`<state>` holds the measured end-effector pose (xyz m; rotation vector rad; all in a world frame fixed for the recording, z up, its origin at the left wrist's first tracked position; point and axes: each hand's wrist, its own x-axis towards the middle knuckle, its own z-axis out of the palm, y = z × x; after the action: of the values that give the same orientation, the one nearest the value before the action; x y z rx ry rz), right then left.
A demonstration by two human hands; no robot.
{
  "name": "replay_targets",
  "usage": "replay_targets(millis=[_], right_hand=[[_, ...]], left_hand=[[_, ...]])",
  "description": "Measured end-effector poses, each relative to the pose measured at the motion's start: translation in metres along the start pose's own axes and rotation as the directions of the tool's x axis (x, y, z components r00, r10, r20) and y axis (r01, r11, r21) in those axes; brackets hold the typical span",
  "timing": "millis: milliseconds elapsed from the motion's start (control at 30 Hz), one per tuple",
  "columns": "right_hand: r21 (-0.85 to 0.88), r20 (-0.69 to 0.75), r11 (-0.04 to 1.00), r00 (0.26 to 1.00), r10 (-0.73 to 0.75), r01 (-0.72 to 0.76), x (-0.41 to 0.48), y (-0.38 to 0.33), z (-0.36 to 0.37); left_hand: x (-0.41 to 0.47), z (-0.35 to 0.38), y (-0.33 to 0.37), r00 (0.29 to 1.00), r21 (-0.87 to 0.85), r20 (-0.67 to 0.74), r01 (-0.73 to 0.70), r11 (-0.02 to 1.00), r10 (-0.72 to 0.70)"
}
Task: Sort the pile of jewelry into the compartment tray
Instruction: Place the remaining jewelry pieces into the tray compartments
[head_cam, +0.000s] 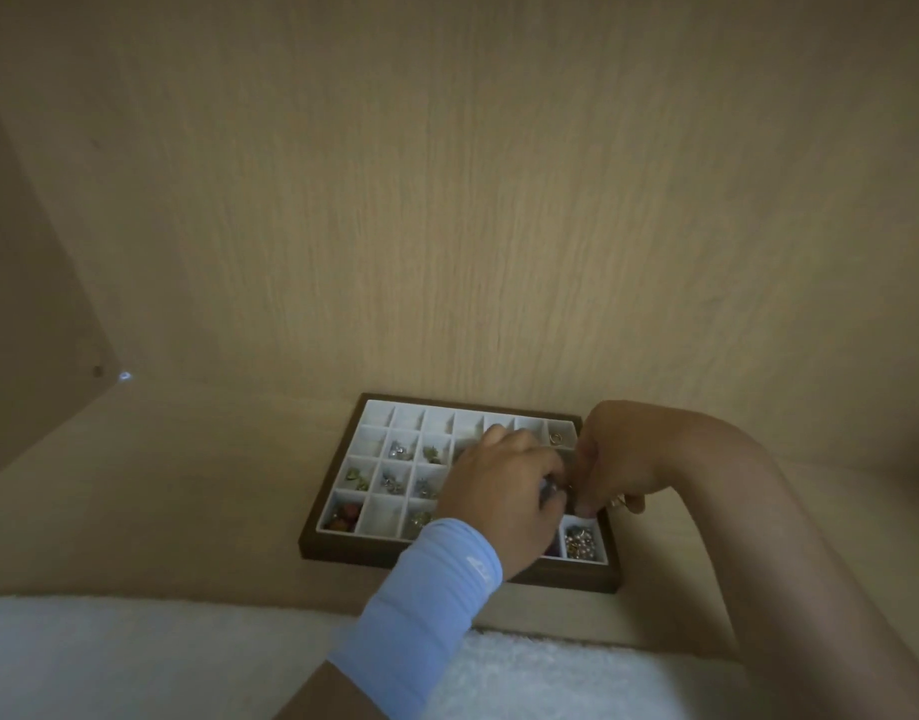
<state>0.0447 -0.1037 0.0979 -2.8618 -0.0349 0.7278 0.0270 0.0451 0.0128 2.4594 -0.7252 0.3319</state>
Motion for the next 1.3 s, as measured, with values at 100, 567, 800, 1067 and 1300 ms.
replay_targets(millis=[100, 567, 800, 1067, 1300], right_hand=[[-0.011, -0.016, 1.000, 1.000, 0.004, -0.005, 0.002, 0.000, 0.002], [0.367, -0.539, 0.811, 0.815, -0.214, 0.455, 0.009, -0.011, 0.002], [0.599, -0.619, 0.502, 0.758, -0.205, 0.625, 0.024, -0.038, 0.026], [0.725, -0.594, 0.296, 0.782, -0.187, 0.621, 0.030, -0.041, 0.034], [0.801, -0.515, 0.256, 0.841, -0.163, 0.541, 0.028, -0.041, 0.034]], left_hand=[[0.000, 0.002, 0.001, 1.000, 0.038, 0.004, -0.015, 0.999, 0.015], [0.009, -0.092, -0.061, 0.947, -0.575, -0.059, 0.226, 0.787, -0.315], [0.010, -0.091, -0.056, 0.967, -0.669, 0.051, 0.219, 0.711, -0.250], [0.009, -0.086, -0.060, 0.952, -0.728, 0.063, 0.248, 0.639, -0.298], [0.007, -0.082, -0.061, 0.947, -0.777, 0.073, 0.251, 0.577, -0.313]])
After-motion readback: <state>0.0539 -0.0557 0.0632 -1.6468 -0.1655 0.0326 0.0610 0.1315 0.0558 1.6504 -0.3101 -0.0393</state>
